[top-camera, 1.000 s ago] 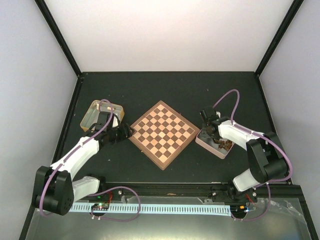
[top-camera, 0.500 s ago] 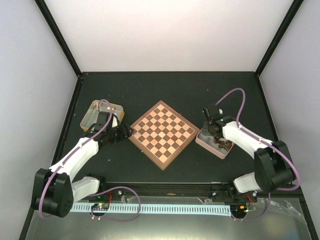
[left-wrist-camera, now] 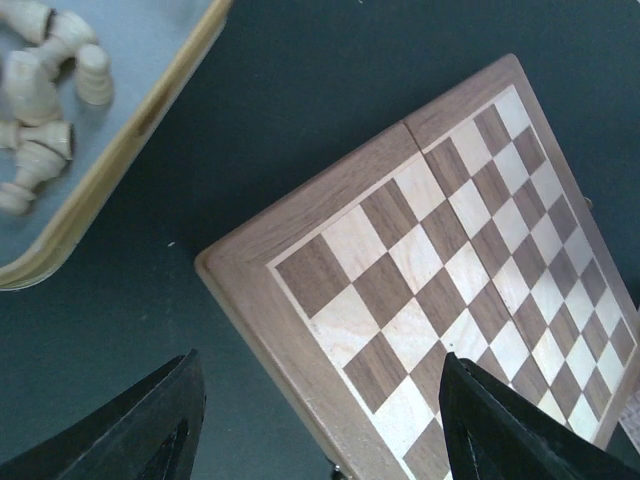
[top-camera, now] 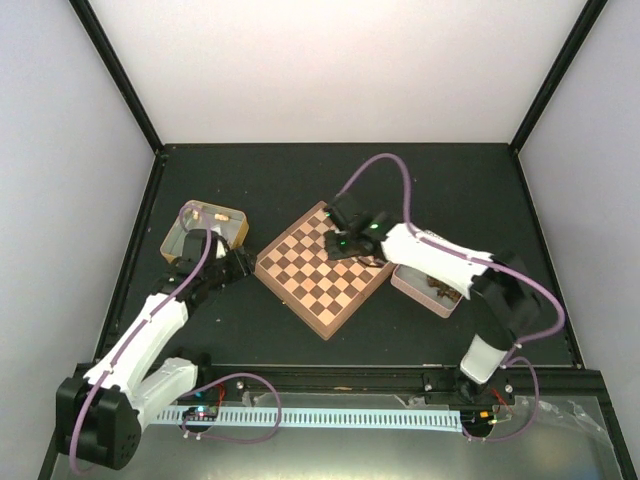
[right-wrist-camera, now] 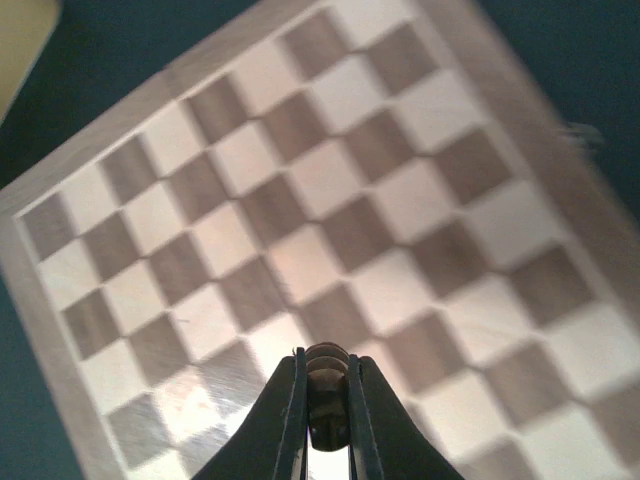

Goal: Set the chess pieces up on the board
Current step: Pick up the chess piece from the storage box, then place the chess piece on the chessboard.

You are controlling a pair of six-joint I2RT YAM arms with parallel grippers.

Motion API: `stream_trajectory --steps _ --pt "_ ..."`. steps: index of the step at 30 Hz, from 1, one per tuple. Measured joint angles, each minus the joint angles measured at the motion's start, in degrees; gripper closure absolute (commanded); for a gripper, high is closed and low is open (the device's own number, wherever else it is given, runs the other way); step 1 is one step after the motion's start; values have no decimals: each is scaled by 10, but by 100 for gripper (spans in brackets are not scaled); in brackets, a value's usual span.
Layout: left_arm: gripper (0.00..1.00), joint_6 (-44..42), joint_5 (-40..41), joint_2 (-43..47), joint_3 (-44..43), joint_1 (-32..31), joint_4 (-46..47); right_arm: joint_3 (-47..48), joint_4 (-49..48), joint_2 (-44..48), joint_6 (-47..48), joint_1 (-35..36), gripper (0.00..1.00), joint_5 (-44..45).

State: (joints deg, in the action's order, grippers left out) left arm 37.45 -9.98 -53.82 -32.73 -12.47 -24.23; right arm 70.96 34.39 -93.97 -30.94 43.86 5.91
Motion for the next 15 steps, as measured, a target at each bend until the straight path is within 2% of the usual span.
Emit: stream_trajectory --steps 8,15 --pt "33 17 54 104 18 0 -45 161 5 -173 -1 111 99 -50" --pt "31 22 109 209 20 0 -75 255 46 -258 -9 147 99 -61"
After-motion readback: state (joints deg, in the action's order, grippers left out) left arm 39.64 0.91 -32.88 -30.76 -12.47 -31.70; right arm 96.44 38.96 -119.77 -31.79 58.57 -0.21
